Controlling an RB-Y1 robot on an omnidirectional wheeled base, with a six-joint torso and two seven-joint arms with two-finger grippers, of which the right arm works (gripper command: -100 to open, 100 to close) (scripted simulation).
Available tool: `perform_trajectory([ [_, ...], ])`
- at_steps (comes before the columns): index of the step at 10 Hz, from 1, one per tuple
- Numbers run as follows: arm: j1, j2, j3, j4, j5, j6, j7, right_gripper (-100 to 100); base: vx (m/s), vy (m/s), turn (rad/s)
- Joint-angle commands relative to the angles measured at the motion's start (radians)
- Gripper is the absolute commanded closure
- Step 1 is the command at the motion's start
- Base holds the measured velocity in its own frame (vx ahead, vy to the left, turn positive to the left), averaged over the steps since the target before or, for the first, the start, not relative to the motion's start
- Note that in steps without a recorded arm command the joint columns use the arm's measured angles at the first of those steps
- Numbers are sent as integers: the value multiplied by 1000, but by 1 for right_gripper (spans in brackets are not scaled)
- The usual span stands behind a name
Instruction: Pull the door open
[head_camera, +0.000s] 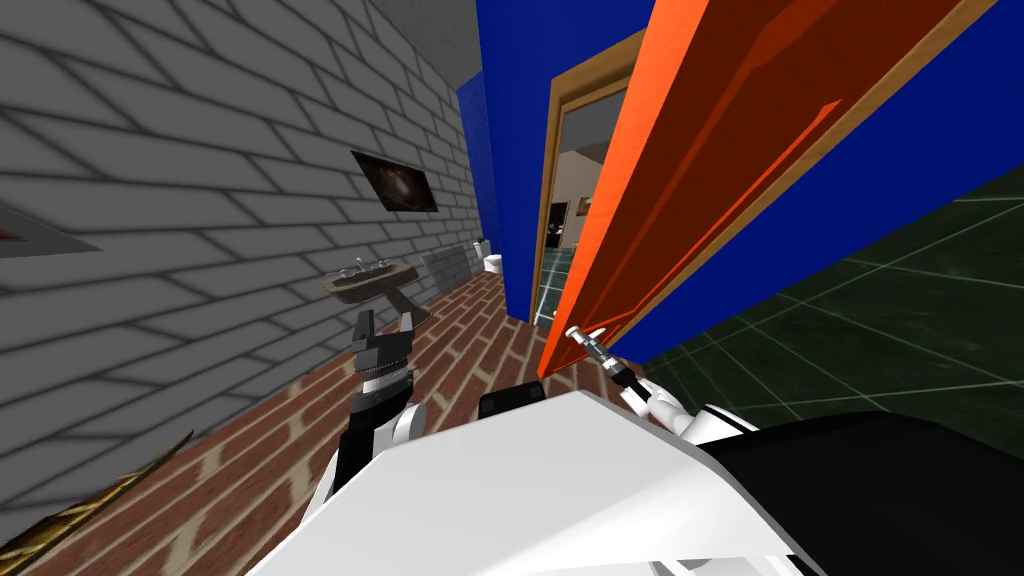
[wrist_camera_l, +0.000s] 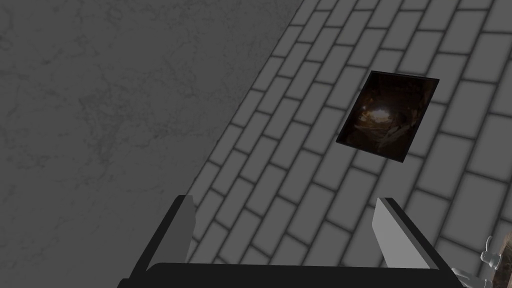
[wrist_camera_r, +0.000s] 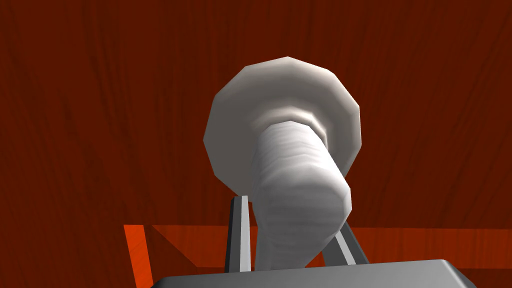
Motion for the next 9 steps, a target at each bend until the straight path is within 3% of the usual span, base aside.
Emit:
perform_trajectory([
  [1, 3, -9, -2, 7, -3, -13, -2, 100, -176, -73, 143],
  [4, 6, -13, 1, 18, -4, -29, -5, 100, -172, -76, 126],
  [5, 5, -5, 5, 16, -1, -27, -5, 100, -68, -30, 33],
  [6, -15, 12, -1, 7, 31, -6, -10, 100, -49, -11, 2],
  [9, -38, 29, -9, -2, 64, 15, -16, 100, -59, -31, 18],
])
